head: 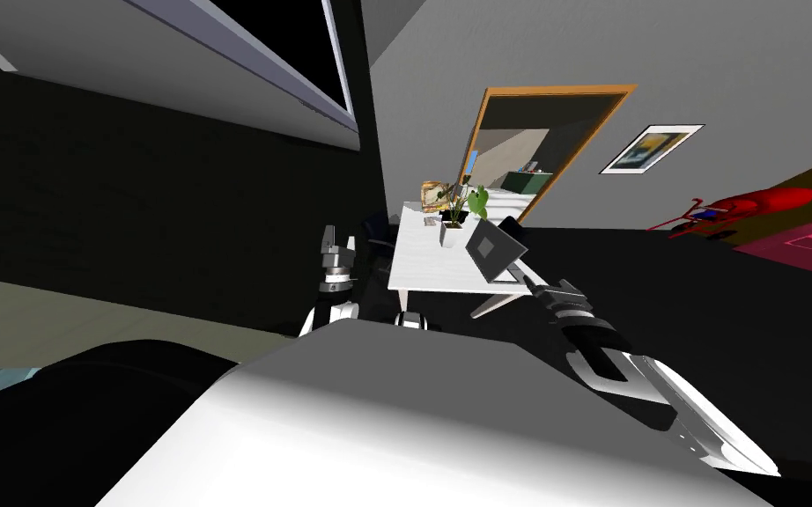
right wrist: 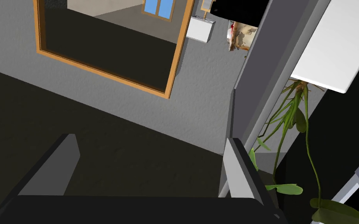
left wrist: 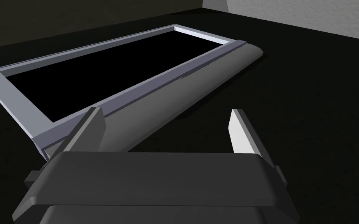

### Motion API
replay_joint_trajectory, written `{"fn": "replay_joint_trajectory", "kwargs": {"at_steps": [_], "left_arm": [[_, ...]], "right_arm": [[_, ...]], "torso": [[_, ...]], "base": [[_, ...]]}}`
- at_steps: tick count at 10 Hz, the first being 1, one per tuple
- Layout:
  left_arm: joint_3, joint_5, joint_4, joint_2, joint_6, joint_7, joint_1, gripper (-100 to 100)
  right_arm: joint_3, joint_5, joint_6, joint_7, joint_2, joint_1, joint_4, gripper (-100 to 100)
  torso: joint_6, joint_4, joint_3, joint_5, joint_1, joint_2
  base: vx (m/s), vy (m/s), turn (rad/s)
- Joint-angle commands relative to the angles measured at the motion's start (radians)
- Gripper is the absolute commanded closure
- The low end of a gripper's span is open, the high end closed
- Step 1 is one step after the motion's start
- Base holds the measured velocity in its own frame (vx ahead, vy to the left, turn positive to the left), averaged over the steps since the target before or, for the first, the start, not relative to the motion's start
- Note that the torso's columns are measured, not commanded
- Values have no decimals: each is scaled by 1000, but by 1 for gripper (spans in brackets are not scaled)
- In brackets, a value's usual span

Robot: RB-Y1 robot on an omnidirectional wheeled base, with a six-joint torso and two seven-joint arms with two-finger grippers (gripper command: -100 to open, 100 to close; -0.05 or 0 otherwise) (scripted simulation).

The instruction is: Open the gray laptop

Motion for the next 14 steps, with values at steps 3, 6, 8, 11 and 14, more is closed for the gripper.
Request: {"fn": "replay_joint_trajectory", "kwargs": {"at_steps": [3, 6, 8, 11, 14], "left_arm": [[0, 0, 0, 0, 0, 0, 0, 0], [0, 0, 0, 0, 0, 0, 0, 0], [0, 0, 0, 0, 0, 0, 0, 0], [0, 0, 0, 0, 0, 0, 0, 0], [0, 0, 0, 0, 0, 0, 0, 0]], "right_arm": [[-36, 121, 77, 64, -106, -35, 75, -100], [-55, 194, 115, 101, -151, -57, 117, -100], [-64, 233, 134, 121, -172, -70, 139, -100], [-69, 248, 137, 129, -178, -76, 149, -100], [-4, 245, 120, 91, -193, -148, 217, 100]], "torso": [[0, 0, 0, -1, -2, 1], [0, 0, 0, 0, -1, 0], [-1, 0, -1, -1, -3, -1], [0, 0, 1, -1, -5, 1], [-2, -2, 1, -3, -6, 1]], "base": [[5, 147, 118], [2, 154, 93], [26, 130, 68], [11, 65, 35], [-56, -19, -4]]}}
